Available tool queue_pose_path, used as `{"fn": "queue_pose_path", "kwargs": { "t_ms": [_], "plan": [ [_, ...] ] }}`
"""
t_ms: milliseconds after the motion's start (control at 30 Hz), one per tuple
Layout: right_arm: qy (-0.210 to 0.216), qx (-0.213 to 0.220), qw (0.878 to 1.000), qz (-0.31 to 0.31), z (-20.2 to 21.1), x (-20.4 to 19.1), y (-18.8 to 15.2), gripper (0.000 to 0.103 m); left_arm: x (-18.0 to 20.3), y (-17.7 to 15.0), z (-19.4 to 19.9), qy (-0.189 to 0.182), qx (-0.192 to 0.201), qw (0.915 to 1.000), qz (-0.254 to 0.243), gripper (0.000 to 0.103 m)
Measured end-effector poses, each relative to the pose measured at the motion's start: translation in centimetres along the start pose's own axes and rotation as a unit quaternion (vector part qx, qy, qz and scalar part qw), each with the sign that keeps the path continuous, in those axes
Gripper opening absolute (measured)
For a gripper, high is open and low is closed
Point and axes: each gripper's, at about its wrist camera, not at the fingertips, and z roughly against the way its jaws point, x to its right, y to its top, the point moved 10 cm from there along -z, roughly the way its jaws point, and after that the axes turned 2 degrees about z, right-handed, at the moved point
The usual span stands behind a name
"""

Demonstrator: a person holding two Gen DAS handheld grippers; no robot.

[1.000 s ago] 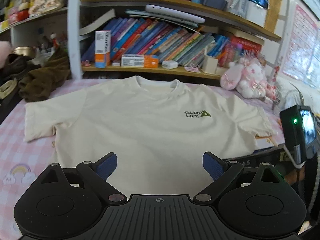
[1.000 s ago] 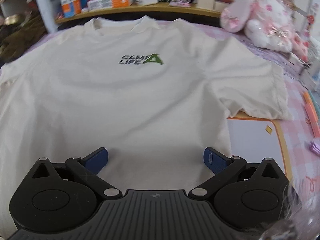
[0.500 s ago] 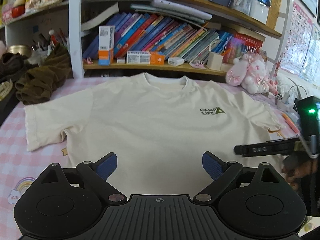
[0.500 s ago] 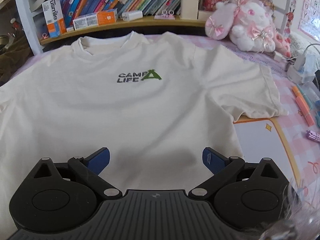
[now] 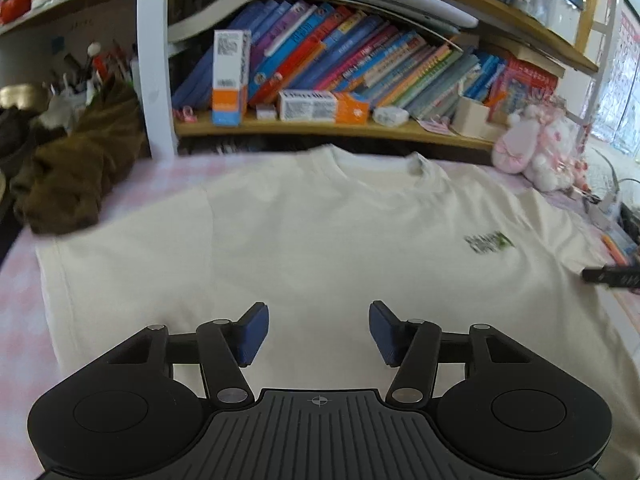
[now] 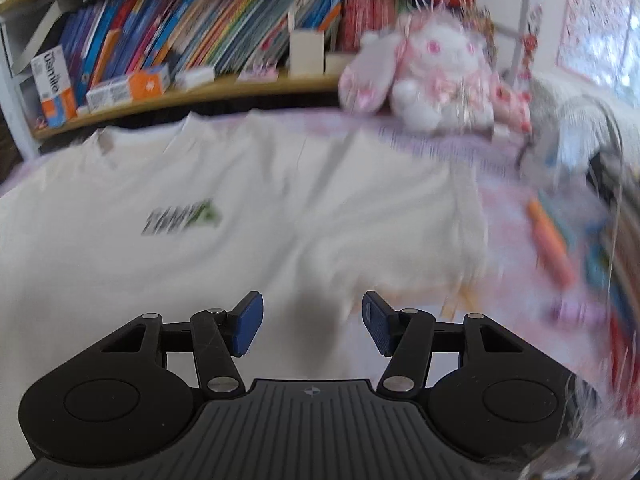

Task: Fold clothes

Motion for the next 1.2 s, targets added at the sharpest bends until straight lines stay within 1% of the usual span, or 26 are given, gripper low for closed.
{"fn": "queue_pose_path", "kwargs": {
  "t_ms": [133,200,300,367,433,533,600,667,700,767,800,900,967,1000,1100,1167,1200],
  "plan": [
    [0.003,0.009,0.998,0.064,-3.5,0.8,4.7,0.055,-2.5,2.7,-3.2,0.012,-0.003,0.9995,-0.027,0.055],
    [0.007,0.000,0.996,0.091,-5.7,1.1,6.6,0.057,-3.4,3.7,-5.1,0.021,-0.008,0.9987,-0.047,0.055],
    [-0.002,-0.013,0.994,0.109,-8.9,1.9,8.7,0.057,-4.3,4.5,-8.0,0.039,-0.019,0.9950,-0.090,0.056],
    [-0.009,-0.022,0.993,0.115,-10.9,2.4,9.8,0.056,-5.3,5.3,-9.5,0.050,-0.021,0.9934,-0.101,0.056],
    [-0.018,-0.035,0.993,0.113,-12.7,3.2,10.5,0.056,-6.3,6.3,-11.0,0.061,-0.023,0.9919,-0.109,0.056],
    [-0.023,-0.050,0.993,0.104,-14.7,4.3,10.8,0.055,-7.2,7.3,-13.2,0.062,-0.031,0.9915,-0.110,0.056],
    [-0.012,-0.061,0.993,0.099,-15.5,4.6,10.7,0.054,-7.7,7.9,-14.6,0.061,-0.037,0.9914,-0.110,0.056],
    [0.007,-0.064,0.994,0.086,-15.8,4.9,10.7,0.053,-8.4,7.8,-16.0,0.068,-0.055,0.9888,-0.121,0.056],
    [0.018,-0.070,0.995,0.076,-15.8,5.0,10.7,0.052,-8.8,7.7,-16.8,0.072,-0.065,0.9871,-0.128,0.058],
    [0.042,-0.080,0.995,0.050,-15.9,5.2,10.7,0.042,-9.5,7.8,-17.1,0.067,-0.067,0.9891,-0.114,0.063],
    [0.054,-0.085,0.994,0.035,-15.9,5.4,10.7,0.042,-9.9,7.8,-17.2,0.063,-0.066,0.9904,-0.104,0.063],
    [0.060,-0.089,0.993,0.041,-15.7,5.3,10.5,0.038,-10.9,7.6,-17.2,0.042,-0.072,0.9950,-0.055,0.063],
    [0.062,-0.094,0.993,0.045,-15.7,5.3,10.6,0.034,-11.1,7.6,-17.2,0.033,-0.072,0.9961,-0.039,0.064],
    [0.063,-0.096,0.992,0.046,-15.6,5.3,10.6,0.033,-11.1,7.5,-17.1,0.031,-0.071,0.9963,-0.037,0.064],
    [0.059,-0.099,0.992,0.044,-15.8,5.6,10.7,0.027,-11.1,7.5,-17.1,0.030,-0.068,0.9965,-0.040,0.065],
    [0.052,-0.098,0.993,0.040,-15.9,5.9,10.8,0.018,-11.1,7.5,-17.2,0.032,-0.068,0.9965,-0.037,0.063],
    [0.047,-0.097,0.993,0.037,-15.9,6.0,10.8,0.015,-11.0,7.6,-17.2,0.035,-0.069,0.9965,-0.033,0.061]
  ]
}}
